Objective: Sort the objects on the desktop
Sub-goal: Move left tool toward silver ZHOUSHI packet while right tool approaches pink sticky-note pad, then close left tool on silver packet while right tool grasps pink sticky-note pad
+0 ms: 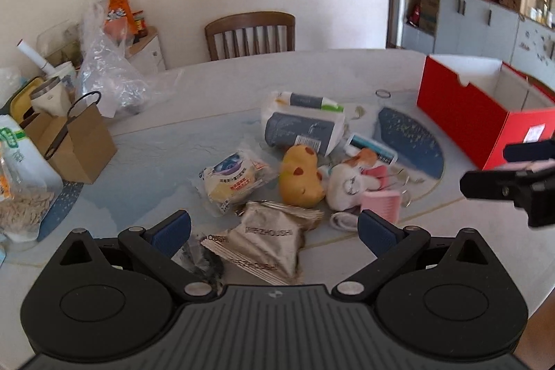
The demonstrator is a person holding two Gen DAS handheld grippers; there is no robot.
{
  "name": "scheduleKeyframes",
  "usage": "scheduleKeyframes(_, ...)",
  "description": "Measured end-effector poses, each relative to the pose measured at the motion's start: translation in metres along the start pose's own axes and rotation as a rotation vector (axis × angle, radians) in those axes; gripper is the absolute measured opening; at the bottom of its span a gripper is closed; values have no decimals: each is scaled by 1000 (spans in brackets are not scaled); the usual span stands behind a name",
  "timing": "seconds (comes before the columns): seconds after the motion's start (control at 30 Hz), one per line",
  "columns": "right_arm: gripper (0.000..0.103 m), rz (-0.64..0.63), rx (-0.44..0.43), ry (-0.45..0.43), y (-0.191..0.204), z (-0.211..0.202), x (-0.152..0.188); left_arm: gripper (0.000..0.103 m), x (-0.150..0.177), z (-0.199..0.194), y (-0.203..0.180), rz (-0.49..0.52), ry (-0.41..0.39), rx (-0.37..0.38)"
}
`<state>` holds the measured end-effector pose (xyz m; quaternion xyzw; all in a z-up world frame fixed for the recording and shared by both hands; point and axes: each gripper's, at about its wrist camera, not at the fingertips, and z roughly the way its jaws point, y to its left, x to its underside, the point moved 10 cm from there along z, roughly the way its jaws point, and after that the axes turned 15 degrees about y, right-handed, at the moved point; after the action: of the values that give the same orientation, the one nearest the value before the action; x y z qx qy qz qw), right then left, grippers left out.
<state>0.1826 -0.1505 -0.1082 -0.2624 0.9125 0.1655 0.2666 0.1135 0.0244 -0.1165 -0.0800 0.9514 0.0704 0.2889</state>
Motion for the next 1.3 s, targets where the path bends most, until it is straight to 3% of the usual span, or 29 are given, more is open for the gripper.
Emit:
scheduleKeyframes(0.37,97,105,62,75,13,51,-6,103,7,53,-10,232,38,62)
scheduleKeyframes(0.53,96,150,94,119,16,73,-8,103,9,69,-15,316,47,42)
scheduleKeyframes(0.83,86,221,117,203,18,106,-7,102,11,90,-13,360,90,40)
scheduleKeyframes(1.1,80,263,121,224,17,116,-8,102,10,93,-10,348,96,59)
scheduleKeyframes(1.23,62,269,117,243,19,118,-6,99,8,92,-11,353,86,63)
scheduleKeyframes(1.3,59,280,116,248,19,119,-5,96,8,91,-12,355,84,70)
